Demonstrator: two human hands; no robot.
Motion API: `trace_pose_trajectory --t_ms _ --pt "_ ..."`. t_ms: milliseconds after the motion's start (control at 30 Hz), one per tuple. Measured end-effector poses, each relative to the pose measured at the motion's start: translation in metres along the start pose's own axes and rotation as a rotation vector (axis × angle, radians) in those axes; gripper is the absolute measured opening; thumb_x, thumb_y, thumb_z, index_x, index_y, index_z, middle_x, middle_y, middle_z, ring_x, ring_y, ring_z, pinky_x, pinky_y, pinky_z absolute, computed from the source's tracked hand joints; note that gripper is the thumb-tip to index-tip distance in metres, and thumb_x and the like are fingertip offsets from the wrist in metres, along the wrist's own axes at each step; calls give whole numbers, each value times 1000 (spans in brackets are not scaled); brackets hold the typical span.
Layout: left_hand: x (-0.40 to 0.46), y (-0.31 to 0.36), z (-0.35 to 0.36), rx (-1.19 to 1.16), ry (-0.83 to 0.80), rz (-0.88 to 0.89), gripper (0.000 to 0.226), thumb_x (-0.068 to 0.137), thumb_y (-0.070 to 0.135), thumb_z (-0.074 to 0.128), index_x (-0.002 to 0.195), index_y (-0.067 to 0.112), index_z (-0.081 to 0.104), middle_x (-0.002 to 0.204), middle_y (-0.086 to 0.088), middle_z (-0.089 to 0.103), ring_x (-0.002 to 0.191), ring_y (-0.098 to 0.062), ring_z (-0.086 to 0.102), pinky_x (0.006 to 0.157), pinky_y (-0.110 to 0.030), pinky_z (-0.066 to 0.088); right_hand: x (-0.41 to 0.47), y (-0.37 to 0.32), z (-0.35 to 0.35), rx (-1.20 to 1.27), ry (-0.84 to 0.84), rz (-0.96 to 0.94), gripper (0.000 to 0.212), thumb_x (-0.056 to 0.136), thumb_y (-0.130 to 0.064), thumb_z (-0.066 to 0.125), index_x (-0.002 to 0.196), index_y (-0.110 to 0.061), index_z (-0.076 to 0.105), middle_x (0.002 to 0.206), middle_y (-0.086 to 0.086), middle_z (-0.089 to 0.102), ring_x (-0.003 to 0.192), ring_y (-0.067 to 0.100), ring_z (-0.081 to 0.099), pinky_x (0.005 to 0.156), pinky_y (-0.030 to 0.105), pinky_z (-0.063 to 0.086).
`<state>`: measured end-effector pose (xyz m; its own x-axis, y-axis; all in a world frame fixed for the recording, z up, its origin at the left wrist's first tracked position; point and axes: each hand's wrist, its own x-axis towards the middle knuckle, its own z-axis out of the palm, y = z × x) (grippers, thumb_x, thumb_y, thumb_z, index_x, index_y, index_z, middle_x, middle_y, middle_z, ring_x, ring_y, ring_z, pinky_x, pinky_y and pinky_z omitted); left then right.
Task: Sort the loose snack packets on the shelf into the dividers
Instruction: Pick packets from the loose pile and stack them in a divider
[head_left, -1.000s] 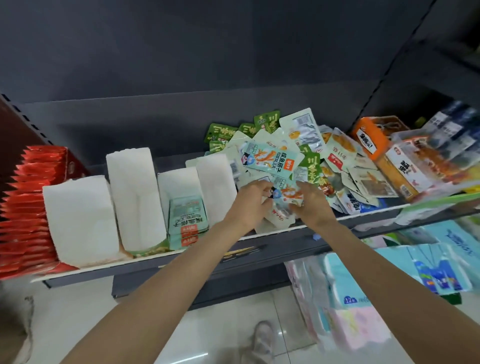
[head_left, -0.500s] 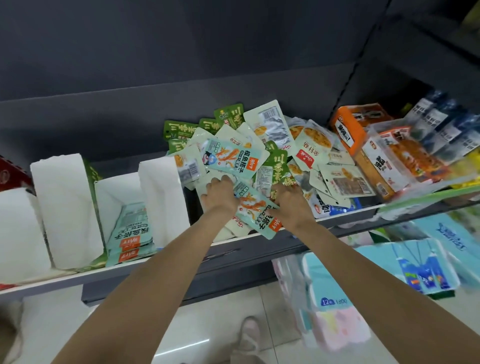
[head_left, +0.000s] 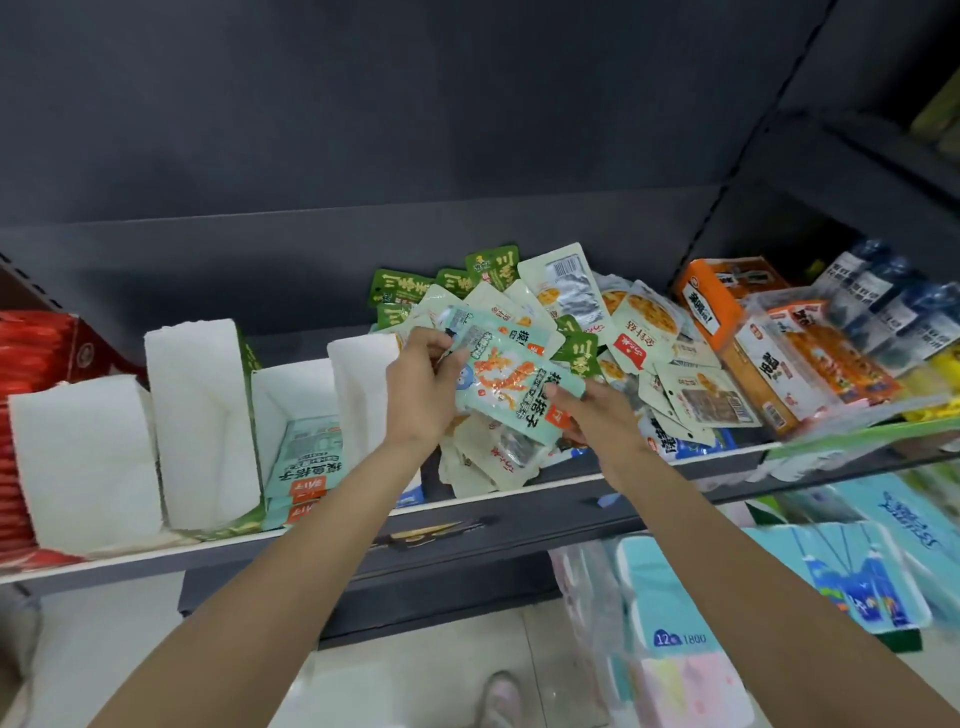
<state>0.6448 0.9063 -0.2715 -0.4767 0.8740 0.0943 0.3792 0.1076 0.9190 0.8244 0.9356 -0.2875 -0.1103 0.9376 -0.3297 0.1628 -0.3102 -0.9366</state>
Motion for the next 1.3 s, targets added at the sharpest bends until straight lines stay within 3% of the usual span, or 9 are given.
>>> trace_pose_trajectory --t_ms 133,233,400,600,667,767,1033,1133,1300 --pt "8 -16 -55 -82 72 -138 16 88 20 65 94 11 53 93 -7 64 89 -22 63 74 -30 53 -25 -20 47 218 -192 6 10 89 -11 61 99 -11 63 96 0 67 80 8 64 66 25 57" --pt "-2 -32 -97 -23 144 -134 16 87 20 65 93 10 54 92 -3 63 85 -17 62 61 -14 49 -38 -32 90 113 -157 -122 4 89 -10 60 92 -12 59 94 5 66 85 17 63 64 34 60" --pt "-14 -64 -164 135 336 -102 14 92 12 58 105 10 55 110 -8 59 84 -12 53 72 -18 40 -53 -39 150 -517 19 -559 24 93 -25 57 104 -3 60 81 12 64 76 32 63 66 49 54" --pt "-20 -100 -189 248 -50 -257 28 96 11 49 123 4 53 122 -9 61 109 -28 59 92 -33 45 -77 -30 202 -1461 100 -1010 42 36 -11 89 69 -27 68 38 -6 46 31 13 45 38 13 19" --pt "-24 -104 -189 204 -114 -261 28 96 8 45 122 5 55 118 -12 63 105 -28 61 93 -39 48 -79 -21 213 -1560 -44 -943 36 51 -9 84 77 -26 67 55 -7 57 47 13 49 42 18 23" --pt "-27 -108 -186 189 -173 -248 31 96 10 45 126 8 54 118 -11 64 102 -27 63 95 -40 47 -74 -5 223 -1579 -253 -853 27 87 -8 57 110 -21 62 100 0 64 87 20 58 61 28 39" --pt "-32 -104 -186 206 -14 -94 25 97 13 44 117 10 59 113 -6 63 90 -19 62 81 -24 48 -64 -4 213 -1241 -559 -532 38 92 -40 52 122 -18 61 120 4 60 106 22 56 86 37 48" --pt "-32 -86 -175 216 31 43 20 95 10 48 111 11 59 104 -1 60 76 -10 54 63 -6 39 -54 -17 192 -1007 -426 -604 28 93 -30 54 112 -14 67 111 4 66 99 17 60 87 34 48" --pt "-26 -53 -122 144 -133 151 20 90 4 51 105 14 59 99 -1 61 80 -9 55 70 -12 45 -23 -22 139 -843 -161 -582 18 91 -14 56 102 -12 70 102 3 71 91 16 64 84 27 48"
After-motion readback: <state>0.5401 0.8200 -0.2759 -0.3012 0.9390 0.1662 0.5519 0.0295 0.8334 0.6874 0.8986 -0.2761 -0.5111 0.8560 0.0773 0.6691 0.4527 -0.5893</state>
